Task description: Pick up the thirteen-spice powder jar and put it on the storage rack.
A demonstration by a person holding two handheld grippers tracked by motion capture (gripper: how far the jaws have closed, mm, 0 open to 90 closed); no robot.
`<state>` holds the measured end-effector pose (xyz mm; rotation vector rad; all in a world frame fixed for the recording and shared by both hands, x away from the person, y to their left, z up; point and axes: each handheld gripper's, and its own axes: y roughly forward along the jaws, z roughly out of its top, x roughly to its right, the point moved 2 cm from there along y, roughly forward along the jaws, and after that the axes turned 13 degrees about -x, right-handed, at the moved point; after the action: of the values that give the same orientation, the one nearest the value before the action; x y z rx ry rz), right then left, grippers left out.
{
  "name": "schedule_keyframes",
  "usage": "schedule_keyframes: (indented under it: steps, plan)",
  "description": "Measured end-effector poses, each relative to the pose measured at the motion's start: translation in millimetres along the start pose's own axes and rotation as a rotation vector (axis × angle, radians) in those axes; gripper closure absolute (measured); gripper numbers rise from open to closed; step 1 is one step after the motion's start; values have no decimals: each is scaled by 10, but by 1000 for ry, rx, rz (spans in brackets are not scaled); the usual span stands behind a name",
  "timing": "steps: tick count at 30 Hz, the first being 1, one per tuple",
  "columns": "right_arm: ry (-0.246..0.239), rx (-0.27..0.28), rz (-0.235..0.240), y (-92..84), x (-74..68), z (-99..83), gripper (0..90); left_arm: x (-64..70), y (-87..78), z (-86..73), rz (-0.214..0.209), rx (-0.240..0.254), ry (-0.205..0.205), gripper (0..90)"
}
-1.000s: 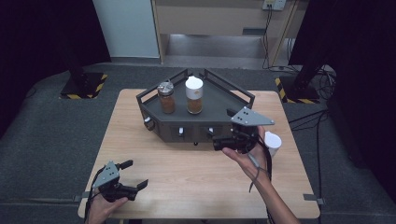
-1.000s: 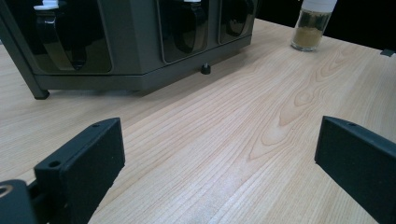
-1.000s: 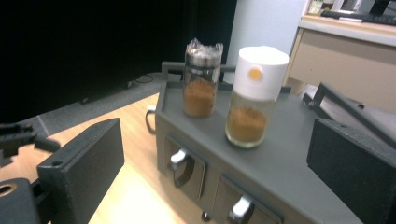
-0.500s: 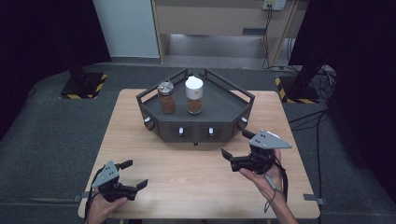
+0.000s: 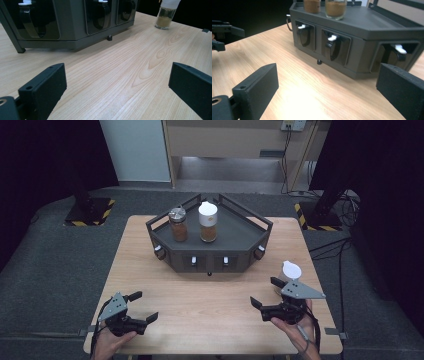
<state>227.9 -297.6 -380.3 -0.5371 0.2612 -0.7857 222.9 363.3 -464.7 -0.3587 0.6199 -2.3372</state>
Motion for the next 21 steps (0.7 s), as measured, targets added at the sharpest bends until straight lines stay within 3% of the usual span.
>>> schedule_keyframes:
  steps: [14, 21]
  plan:
    - [68, -22, -27, -120, 90, -401, 46, 0, -1, 3, 1, -3, 0, 6]
    - [68, -20, -29, -121, 113, -522, 47, -3, -2, 2, -1, -1, -1, 6]
